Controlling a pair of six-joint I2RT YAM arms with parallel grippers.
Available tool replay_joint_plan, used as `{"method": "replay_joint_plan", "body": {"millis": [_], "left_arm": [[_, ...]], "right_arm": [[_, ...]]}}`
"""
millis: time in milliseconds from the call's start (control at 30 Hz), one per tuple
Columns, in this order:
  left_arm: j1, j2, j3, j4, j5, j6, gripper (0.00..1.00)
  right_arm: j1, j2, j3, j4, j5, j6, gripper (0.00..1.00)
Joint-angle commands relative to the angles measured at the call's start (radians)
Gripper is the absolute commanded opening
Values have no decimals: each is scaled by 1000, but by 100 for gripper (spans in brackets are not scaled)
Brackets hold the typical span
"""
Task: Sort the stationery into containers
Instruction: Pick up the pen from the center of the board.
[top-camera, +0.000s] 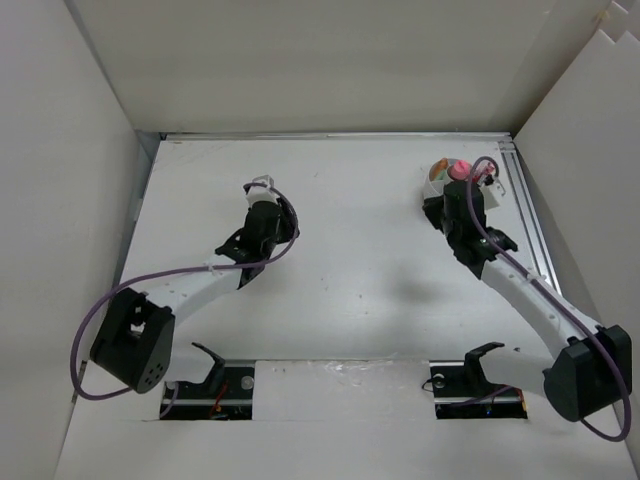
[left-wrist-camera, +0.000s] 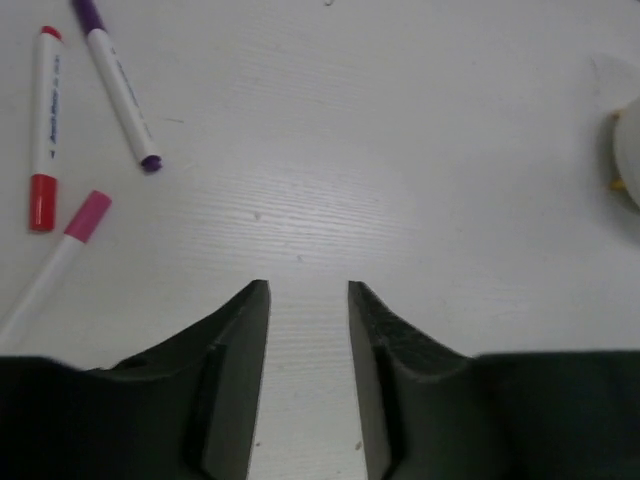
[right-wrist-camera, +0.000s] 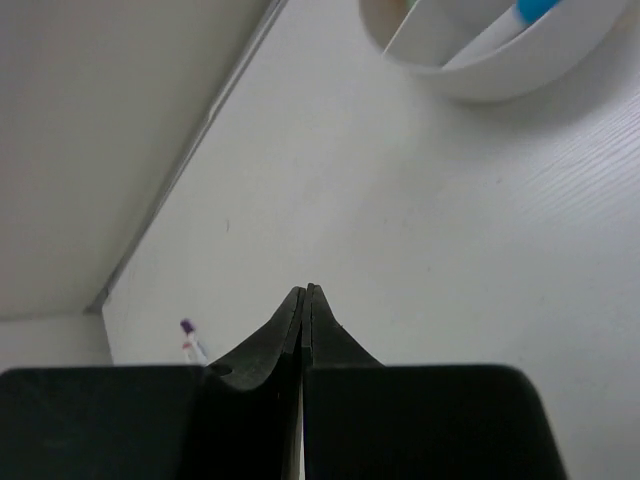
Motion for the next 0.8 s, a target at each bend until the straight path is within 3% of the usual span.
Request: {"method": "replay_joint_plan", "body": {"millis": [0, 33, 67, 133, 367, 467, 767], "left_arm": [[19, 65, 107, -156, -168, -5, 38], [19, 79, 124, -184, -180, -5, 60], [19, 98, 143, -226, -218, -14, 68], [28, 111, 152, -283, -241, -14, 77], [112, 102, 104, -300, -251, -5, 85], [112, 175, 129, -333, -280, 6, 88], [203, 332, 213, -356, -128, 64, 88]], "right_arm": [[78, -19, -9, 99, -149, -38, 0], [89, -19, -9, 87, -149, -38, 0], [89, -19, -9, 87, -170, -38, 0], [117, -9, -19, 98, -180, -38, 0], [126, 11, -29, 121, -244, -47, 19], [126, 11, -38, 130, -261, -47, 24], [135, -51, -56, 130, -249, -65, 25]]}}
